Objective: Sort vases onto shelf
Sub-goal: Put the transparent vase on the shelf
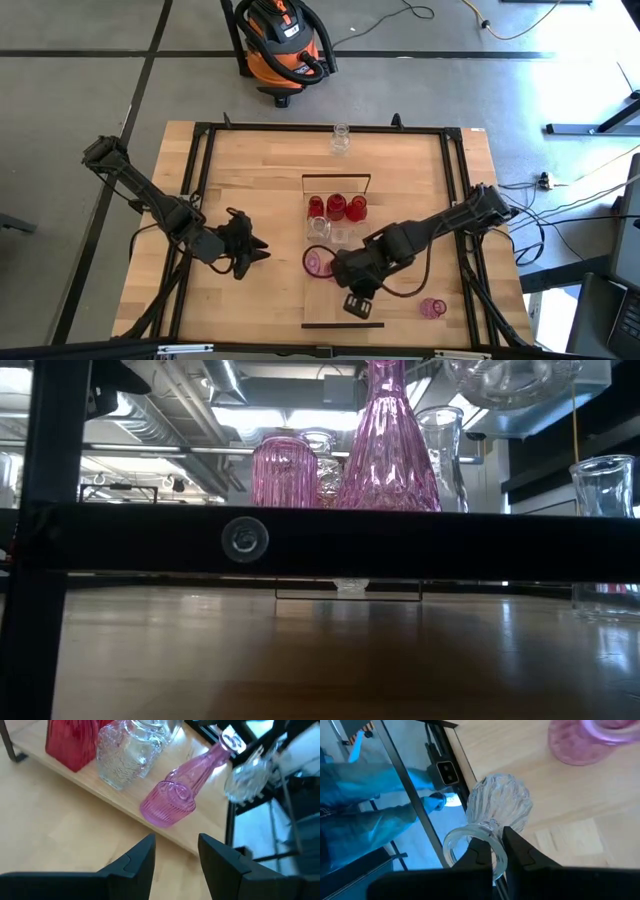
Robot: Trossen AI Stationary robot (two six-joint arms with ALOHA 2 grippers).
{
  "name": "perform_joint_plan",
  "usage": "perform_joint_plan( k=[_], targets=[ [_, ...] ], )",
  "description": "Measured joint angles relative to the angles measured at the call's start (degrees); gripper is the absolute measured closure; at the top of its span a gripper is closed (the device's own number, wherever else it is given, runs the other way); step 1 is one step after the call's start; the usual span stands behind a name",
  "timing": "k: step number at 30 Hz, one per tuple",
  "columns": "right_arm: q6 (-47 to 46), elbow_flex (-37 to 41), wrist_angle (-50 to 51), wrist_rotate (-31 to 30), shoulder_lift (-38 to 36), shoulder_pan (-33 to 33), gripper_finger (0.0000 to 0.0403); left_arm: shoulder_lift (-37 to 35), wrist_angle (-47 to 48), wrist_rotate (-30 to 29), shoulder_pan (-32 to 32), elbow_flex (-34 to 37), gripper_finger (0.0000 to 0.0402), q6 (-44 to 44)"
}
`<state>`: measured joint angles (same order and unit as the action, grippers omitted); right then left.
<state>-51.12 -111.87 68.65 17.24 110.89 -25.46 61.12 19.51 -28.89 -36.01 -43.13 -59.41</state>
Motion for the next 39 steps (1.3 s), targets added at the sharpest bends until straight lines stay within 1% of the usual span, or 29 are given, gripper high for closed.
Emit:
perform_joint_plan(
  k=[2, 5, 10, 14, 17, 21, 30, 39],
  targets=[
    [-0.8, 0.0, -1.5, 0.0, 0.9, -0.2, 0.0401, 0.0, -0.4, 0.3, 0.2, 0.0, 0.0259, -1.5],
    [-2.6, 0.0, -2.6, 0.3, 2.4, -0.1, 0.0401, 0.0, -0.4, 1.3, 0.3, 0.0, 0.0259, -1.4],
    [-7.9, 0.0, -3.2, 0.2, 5.2, 0.4, 0.0401, 0.0, -0.4, 4.1, 0.3, 0.0, 0.0259, 3.0],
    [-12.5, 0.0, -7.2, -1.2, 7.1, 0.4, 0.0401, 0.0, -0.4, 7.8, 0.3, 0.0, 0.0259, 5.6],
    [-15.1, 0.0, -8.7, -1.2, 8.4, 0.4, 0.0401, 0.0, -0.4, 10.2, 0.3, 0.0, 0.0259, 6.0],
    [-17.7, 0.0, -8.7, -1.2, 9.0, 0.4, 0.0401, 0.0, -0.2, 11.9, 0.3, 0.0, 0.0259, 6.1],
    [-20.3, 0.0, -8.3, -2.0, 9.0, 0.4, 0.0401, 0.0, -0.2, 13.8, 0.2, 0.0, 0.0259, 8.9],
    [-21.0, -0.8, -6.4, -1.8, 8.7, 0.3, 0.0401, 0.0, -0.2, 13.8, 0.2, 0.0, 0.0259, 9.1]
  ],
)
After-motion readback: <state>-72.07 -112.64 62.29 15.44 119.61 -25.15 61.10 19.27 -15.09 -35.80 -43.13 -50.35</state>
